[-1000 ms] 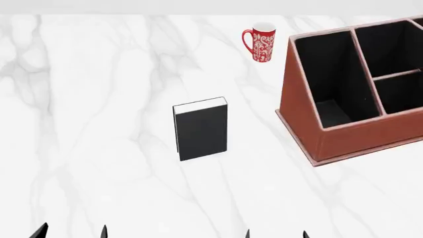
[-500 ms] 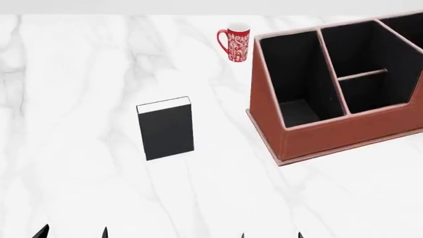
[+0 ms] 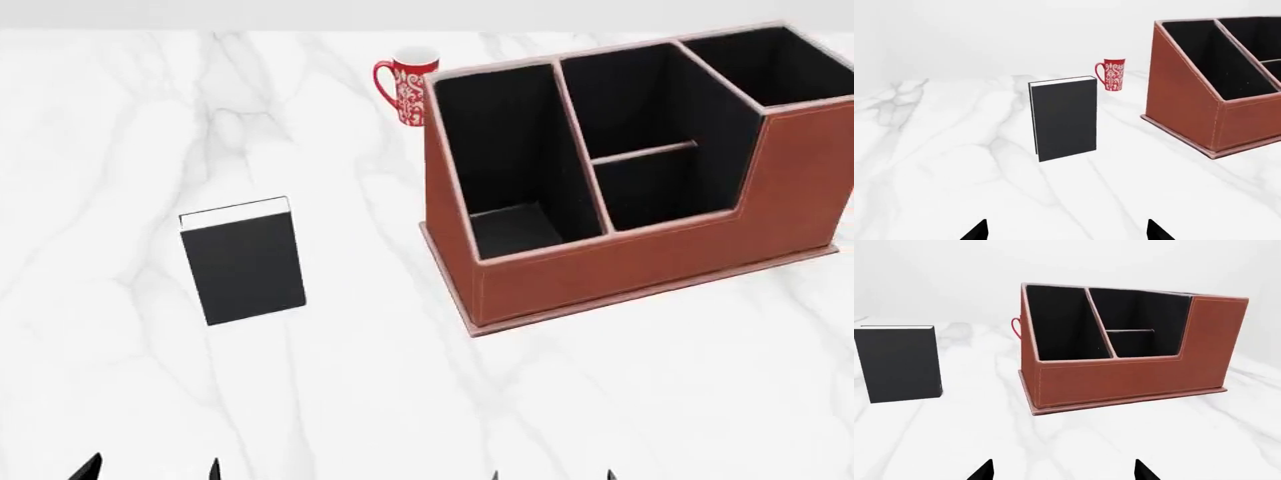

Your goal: Pick up the book and place it in the right compartment of the caddy.

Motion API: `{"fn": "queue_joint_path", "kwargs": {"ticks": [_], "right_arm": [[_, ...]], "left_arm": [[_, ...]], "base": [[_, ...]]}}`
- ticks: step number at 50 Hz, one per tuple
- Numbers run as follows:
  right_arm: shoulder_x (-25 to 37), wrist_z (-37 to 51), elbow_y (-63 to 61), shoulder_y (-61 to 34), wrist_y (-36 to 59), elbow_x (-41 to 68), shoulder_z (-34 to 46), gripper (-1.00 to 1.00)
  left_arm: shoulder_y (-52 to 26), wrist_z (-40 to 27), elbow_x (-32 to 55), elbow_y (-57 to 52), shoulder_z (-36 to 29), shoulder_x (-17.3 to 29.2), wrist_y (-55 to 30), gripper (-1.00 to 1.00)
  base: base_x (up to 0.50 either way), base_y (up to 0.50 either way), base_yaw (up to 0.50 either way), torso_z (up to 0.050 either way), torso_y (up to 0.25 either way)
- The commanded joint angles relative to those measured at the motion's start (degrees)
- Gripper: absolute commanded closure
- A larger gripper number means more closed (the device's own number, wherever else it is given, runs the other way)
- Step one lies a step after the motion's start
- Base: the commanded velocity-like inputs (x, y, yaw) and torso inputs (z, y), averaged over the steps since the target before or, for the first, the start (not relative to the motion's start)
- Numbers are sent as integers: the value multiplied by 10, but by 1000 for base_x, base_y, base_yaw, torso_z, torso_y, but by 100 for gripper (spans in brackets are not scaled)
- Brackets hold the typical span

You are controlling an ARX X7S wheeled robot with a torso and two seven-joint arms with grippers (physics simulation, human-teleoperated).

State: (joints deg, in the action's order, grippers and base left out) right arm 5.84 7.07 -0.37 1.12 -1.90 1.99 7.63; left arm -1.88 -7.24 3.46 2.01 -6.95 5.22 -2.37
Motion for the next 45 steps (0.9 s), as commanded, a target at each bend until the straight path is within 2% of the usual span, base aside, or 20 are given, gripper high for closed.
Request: {"fn": "queue_joint_path", "kwargs": {"ticks": [1,4,8,12,18,20,24,26,27,31,32,39,45], "right_arm": [[-5,-6,-7,-5,22,7,-8,-100],[-3,-4,-12,-6,28,10,-6,-100],[2,-2,-65,-13,92,22,-6,-100],[7,7,-136,-34,176,30,-6,-100],[8,18,-236,-120,356,63,-26,-100],[8,31,-251,-147,383,61,-30,-100],[8,31,-272,-240,507,95,-50,-100],[11,37,-271,-269,524,92,-48,-100],[11,39,-269,-299,555,96,-50,-100],[13,48,-252,-358,595,94,-46,-100],[12,45,-243,-392,622,102,-49,-100],[9,64,-193,-514,673,92,-38,-100],[4,77,-168,-545,669,83,-22,-100]], "left_arm": [[4,7,1,-6,6,-2,8,-100],[5,2,4,-13,6,1,1,-100],[14,-21,5,-66,21,10,-40,-100],[35,-58,10,-160,63,24,-102,-100],[68,-100,20,-318,136,53,-219,-100],[75,-105,31,-356,159,59,-247,-100],[115,-128,62,-438,264,65,-305,-100],[135,-133,79,-469,310,64,-320,-100],[154,-136,93,-497,356,62,-331,-100],[184,-139,125,-548,440,61,-362,-100],[195,-134,149,-565,484,57,-368,-100],[222,-133,194,-589,590,52,-394,-100],[241,-129,215,-599,634,42,-390,-100]], "base": [[0,0,0,0,0],[0,0,0,0,0],[0,0,0,0,0],[0,0,0,0,0],[0,0,0,0,0],[0,0,0,0,0],[0,0,0,0,0],[0,0,0,0,0],[0,0,0,0,0],[0,0,0,0,0],[0,0,0,0,0],[0,0,0,0,0],[0,0,0,0,0]]}}
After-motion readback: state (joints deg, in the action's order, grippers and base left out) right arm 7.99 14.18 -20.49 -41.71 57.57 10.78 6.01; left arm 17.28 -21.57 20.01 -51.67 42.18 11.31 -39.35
